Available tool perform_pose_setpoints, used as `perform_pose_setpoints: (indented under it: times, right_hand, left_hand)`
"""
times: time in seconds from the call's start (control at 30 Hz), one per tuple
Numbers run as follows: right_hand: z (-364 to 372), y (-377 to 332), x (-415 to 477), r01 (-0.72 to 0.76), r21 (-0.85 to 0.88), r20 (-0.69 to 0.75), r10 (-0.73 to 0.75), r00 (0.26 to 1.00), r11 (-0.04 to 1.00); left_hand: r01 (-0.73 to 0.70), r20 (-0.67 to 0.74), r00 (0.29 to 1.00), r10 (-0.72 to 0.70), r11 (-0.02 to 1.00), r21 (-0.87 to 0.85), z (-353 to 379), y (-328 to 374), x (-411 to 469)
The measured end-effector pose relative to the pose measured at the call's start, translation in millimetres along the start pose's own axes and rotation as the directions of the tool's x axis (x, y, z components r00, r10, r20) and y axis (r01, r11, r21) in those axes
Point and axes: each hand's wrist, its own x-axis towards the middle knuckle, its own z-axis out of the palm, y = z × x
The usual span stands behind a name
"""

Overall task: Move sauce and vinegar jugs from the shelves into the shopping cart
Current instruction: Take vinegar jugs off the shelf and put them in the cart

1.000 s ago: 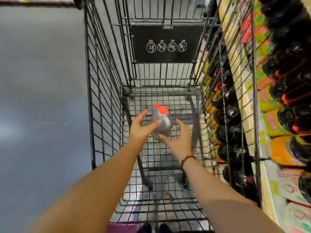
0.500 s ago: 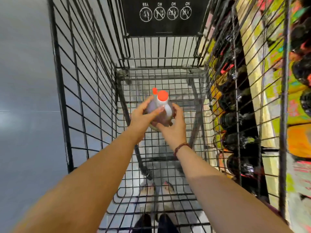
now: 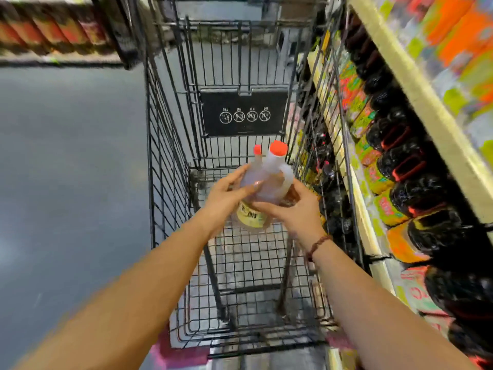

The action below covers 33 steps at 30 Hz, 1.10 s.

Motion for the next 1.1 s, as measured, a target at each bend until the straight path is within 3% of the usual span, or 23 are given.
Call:
perform_pose_setpoints:
  times: [0.37, 0.67, 0.93, 1.1]
  right_hand:
    - [-69, -195, -54, 0.301, 0.106, -0.061, -0.295, 0.953, 0.948]
    - [-89, -280, -137, 0.459, 0.048, -0.323, -0.421, 0.847, 0.887]
    - [-92, -276, -220, 0.512, -0.061, -0.607, -0.439, 0.662, 0.857]
    - [-96, -253, -290, 0.504, -0.102, -0.756, -0.396, 0.521, 0.857]
  left_hand:
    - [-0.311, 0.238, 0.928, 0.287, 0.948, 0.069, 51, 188, -90]
    - [-0.507, 0.529, 0.745, 0.406, 0.860, 0.056, 77, 260, -129]
    - [-0.597, 0.669, 0.580, 0.464, 0.801, -0.037, 114, 252, -160]
    - [-0.517, 0.776, 0.490, 0.398, 0.849, -0.109, 163, 223, -196]
